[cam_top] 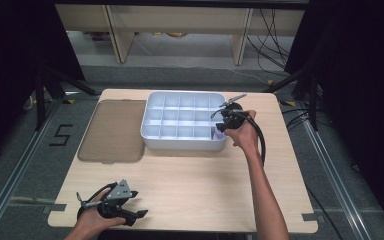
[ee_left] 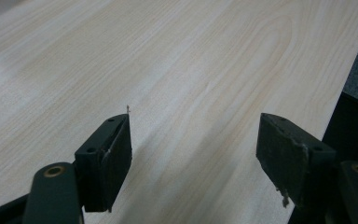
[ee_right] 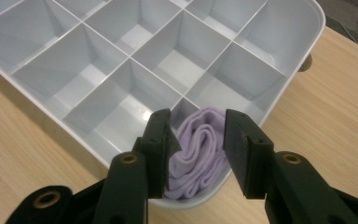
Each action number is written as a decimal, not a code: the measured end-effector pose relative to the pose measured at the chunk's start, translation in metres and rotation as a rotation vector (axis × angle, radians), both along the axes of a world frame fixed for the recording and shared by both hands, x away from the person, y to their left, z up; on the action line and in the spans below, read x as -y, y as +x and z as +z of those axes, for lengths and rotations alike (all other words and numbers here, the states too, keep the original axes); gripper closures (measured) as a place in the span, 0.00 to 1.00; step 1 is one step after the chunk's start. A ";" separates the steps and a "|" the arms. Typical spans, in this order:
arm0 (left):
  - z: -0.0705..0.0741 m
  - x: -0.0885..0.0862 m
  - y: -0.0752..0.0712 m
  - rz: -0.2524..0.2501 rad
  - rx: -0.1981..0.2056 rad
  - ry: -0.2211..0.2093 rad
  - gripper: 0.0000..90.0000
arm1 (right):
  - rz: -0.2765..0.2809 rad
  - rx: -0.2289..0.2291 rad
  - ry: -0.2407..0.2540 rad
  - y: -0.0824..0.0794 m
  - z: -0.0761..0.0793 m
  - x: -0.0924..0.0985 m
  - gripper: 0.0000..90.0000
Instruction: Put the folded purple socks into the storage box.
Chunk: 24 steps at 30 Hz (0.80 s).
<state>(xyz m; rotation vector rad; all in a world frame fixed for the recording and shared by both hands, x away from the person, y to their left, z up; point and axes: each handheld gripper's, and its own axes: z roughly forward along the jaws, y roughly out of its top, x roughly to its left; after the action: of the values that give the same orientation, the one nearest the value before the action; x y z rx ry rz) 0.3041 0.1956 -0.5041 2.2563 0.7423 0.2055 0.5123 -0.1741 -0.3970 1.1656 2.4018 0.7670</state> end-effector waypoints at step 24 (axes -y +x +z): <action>0.001 -0.002 0.002 0.000 0.011 -0.002 0.29 | 0.067 0.079 0.108 -0.040 0.001 -0.014 0.59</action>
<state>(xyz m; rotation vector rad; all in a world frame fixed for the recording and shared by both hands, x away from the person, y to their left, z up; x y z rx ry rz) 0.3061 0.1975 -0.5032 2.2516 0.7364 0.2163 0.4723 -0.1603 -0.3957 1.0788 2.3702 0.9571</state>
